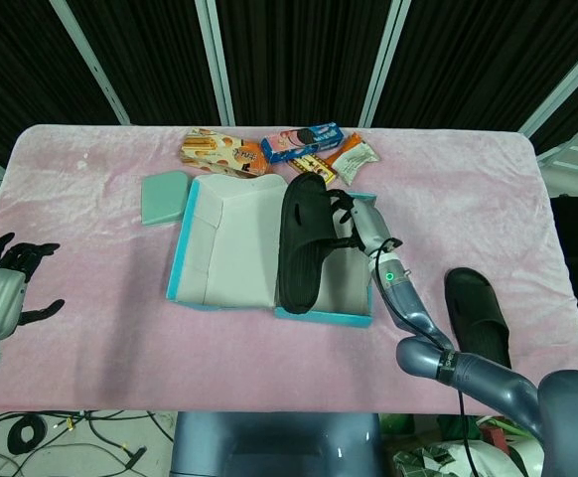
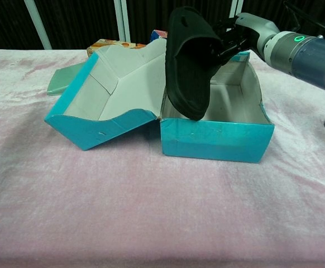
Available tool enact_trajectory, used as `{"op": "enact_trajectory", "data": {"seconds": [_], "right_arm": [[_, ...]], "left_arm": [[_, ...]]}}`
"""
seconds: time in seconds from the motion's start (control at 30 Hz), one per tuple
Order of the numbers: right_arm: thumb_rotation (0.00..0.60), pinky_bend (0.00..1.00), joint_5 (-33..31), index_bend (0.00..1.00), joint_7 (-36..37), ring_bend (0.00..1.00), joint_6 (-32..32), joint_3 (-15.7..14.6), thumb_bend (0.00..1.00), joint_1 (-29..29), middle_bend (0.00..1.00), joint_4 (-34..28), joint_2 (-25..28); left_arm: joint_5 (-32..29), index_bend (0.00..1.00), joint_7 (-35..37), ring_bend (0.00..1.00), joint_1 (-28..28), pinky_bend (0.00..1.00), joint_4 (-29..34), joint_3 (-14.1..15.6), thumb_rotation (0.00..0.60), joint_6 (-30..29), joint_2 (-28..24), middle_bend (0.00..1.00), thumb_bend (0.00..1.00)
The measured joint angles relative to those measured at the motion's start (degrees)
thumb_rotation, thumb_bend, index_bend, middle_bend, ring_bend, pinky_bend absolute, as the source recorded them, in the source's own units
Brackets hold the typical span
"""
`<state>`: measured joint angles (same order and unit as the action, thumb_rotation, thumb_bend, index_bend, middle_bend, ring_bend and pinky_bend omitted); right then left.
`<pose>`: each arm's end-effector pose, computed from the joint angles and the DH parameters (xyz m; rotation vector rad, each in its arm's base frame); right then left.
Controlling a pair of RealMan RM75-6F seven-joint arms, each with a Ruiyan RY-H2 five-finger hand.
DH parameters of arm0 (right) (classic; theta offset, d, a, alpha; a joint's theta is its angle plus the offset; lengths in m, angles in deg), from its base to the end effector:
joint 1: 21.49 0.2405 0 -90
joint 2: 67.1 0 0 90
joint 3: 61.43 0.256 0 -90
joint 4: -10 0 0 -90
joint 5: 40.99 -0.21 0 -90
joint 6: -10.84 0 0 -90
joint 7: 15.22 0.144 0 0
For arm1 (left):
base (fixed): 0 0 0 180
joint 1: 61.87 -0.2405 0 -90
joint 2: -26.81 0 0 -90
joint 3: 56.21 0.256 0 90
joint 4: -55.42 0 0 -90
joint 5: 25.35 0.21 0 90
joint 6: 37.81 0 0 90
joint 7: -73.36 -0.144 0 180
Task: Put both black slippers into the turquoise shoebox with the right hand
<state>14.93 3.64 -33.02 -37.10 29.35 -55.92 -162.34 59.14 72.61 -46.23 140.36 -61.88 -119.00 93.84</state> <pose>-0.1191 -0.4375 -0.0046 1.3839 -1.5981 1.3671 -0.2938 0.2522 0.1559 -1.4815 -0.7397 -0.9593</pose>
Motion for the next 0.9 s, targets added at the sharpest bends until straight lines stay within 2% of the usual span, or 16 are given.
{"op": "enact_trajectory", "data": {"seconds": [0.23, 0.43, 0.6, 0.9], "right_arm": [[0.600, 0.42, -5.05, 0.51, -5.40, 0.30, 1.00, 1.05, 0.13, 2.02, 0.51, -0.29, -0.18], [0.600, 0.42, -6.67, 0.51, -8.02, 0.30, 1.46, 0.75, 0.13, 3.06, 0.51, 2.47, -1.59], [0.600, 0.42, -5.51, 0.51, -6.96, 0.30, 1.97, 0.40, 0.13, 2.69, 0.52, 4.37, -1.87], [0.600, 0.42, 0.96, 0.53, -3.71, 0.31, -0.47, -0.98, 0.13, 1.09, 0.53, 5.94, -2.49]], "left_arm": [[-0.14, 0.20, 0.93, 0.22, -0.23, 0.10, -1.11, 0.20, 0.600, 0.33, 0.48, 0.30, 0.00], [-0.05, 0.20, 1.17, 0.22, -0.02, 0.10, -1.67, 0.24, 0.600, 0.82, 0.80, 0.30, 0.00], [-0.31, 0.20, 1.53, 0.22, -0.05, 0.10, -2.00, 0.17, 0.600, 1.04, 0.80, 0.30, 0.00], [-0.04, 0.20, 1.43, 0.22, 0.18, 0.10, -1.81, -0.03, 0.600, 1.06, 0.84, 0.30, 0.00]]}}
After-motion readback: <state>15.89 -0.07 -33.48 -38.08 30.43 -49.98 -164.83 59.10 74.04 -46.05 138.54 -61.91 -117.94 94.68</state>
